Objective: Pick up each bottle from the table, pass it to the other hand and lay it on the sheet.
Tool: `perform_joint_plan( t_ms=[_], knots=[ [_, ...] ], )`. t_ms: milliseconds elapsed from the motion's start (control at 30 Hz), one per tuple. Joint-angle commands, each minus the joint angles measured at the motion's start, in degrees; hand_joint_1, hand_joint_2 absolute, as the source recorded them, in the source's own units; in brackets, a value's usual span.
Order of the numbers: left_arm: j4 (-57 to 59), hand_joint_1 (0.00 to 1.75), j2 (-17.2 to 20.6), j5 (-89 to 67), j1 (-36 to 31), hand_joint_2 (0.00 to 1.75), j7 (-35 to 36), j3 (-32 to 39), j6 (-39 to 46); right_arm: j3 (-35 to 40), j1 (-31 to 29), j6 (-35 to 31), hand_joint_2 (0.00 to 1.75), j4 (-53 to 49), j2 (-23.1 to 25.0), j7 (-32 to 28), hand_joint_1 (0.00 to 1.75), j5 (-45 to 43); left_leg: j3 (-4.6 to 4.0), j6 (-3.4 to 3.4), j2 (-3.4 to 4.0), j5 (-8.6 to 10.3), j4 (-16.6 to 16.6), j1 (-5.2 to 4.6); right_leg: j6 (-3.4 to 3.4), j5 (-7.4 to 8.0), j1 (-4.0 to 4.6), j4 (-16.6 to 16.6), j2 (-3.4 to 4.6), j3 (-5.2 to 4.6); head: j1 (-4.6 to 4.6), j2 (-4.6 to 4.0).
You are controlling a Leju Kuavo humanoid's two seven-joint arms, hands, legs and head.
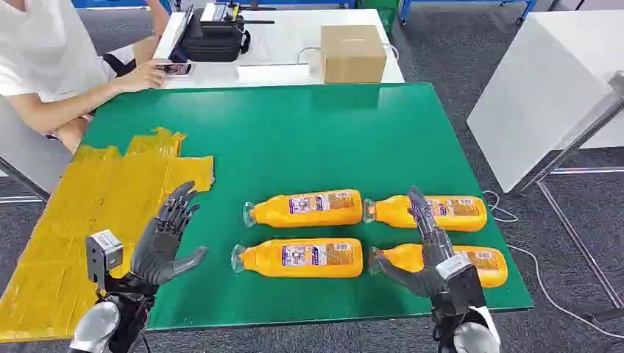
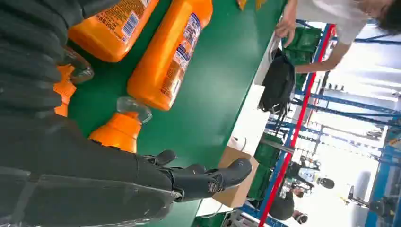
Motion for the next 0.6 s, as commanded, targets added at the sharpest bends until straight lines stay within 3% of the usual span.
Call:
perform_joint_plan(
  t_ms=[33,100,133,300,500,533,567,600],
  knots=[
    [-0.6,0.0,-7.6,-6.7,2.1,1.75,-7.1,5.8,7.3,-3.6,-0.7,-7.1,1.75,0.7,7.6,-6.9,0.0,5.5,0.23,-0.13,0.07,-0.07,-0.1,0.1,-0.09,-0.04,0.1,-0.1,-0.01,0.24,0.0,0.0],
    [-0.6,0.0,-7.6,-6.7,2.1,1.75,-7.1,5.8,7.3,-3.6,-0.7,-7.1,1.75,0.7,7.6,-6.9,0.0,5.5,0.15,-0.08,0.04,-0.05,0.0,0.06,-0.06,-0.03,0.06,-0.1,-0.01,0.16,0.0,0.0],
    [-0.9,0.0,-10.8,-9.1,4.2,1.75,-10.4,4.8,13.8,-2.1,0.2,-11.4,1.75,1.5,12.5,-12.8,0.0,8.8,0.11,-0.06,0.03,-0.03,0.0,0.03,-0.04,-0.02,0.04,-0.1,-0.02,0.11,0.0,0.0],
    [-0.9,0.0,-10.8,-9.1,4.2,1.75,-10.4,4.8,13.8,-2.1,0.2,-11.4,1.75,1.5,12.5,-12.8,0.0,8.8,0.18,-0.1,0.05,-0.06,-0.1,0.08,-0.07,-0.02,0.09,-0.1,-0.02,0.19,0.0,0.0],
    [-1.6,0.03,-13.0,-11.4,6.9,1.75,-11.9,2.4,15.5,1.8,1.0,-14.9,1.75,2.2,15.8,-13.6,0.05,13.0,0.11,-0.06,0.03,-0.03,0.0,0.04,-0.04,-0.02,0.04,-0.1,-0.01,0.12,0.0,0.0],
    [-1.6,1.75,-13.0,-11.4,6.9,1.75,-11.9,2.4,15.5,1.8,1.0,-14.9,1.75,2.2,15.8,-13.6,1.34,13.0,0.21,-0.11,0.05,-0.06,-0.1,0.08,-0.07,-0.03,0.08,-0.1,-0.02,0.22,0.0,0.0],
    [-1.6,1.75,-13.0,-11.4,6.9,1.75,-11.9,2.4,15.5,1.8,1.0,-14.9,1.75,2.2,15.8,-13.6,1.41,13.0,0.19,-0.09,0.04,-0.05,-0.1,0.07,-0.06,-0.03,0.07,-0.1,-0.02,0.2,0.0,0.0],
    [-1.6,1.75,-13.0,-11.4,6.9,1.75,-11.9,2.4,15.5,1.8,1.0,-14.9,1.75,2.2,15.8,-13.6,1.73,13.0,0.15,-0.07,0.04,-0.04,0.0,0.05,-0.05,-0.02,0.06,-0.1,-0.01,0.16,0.0,0.0]
  ],
)
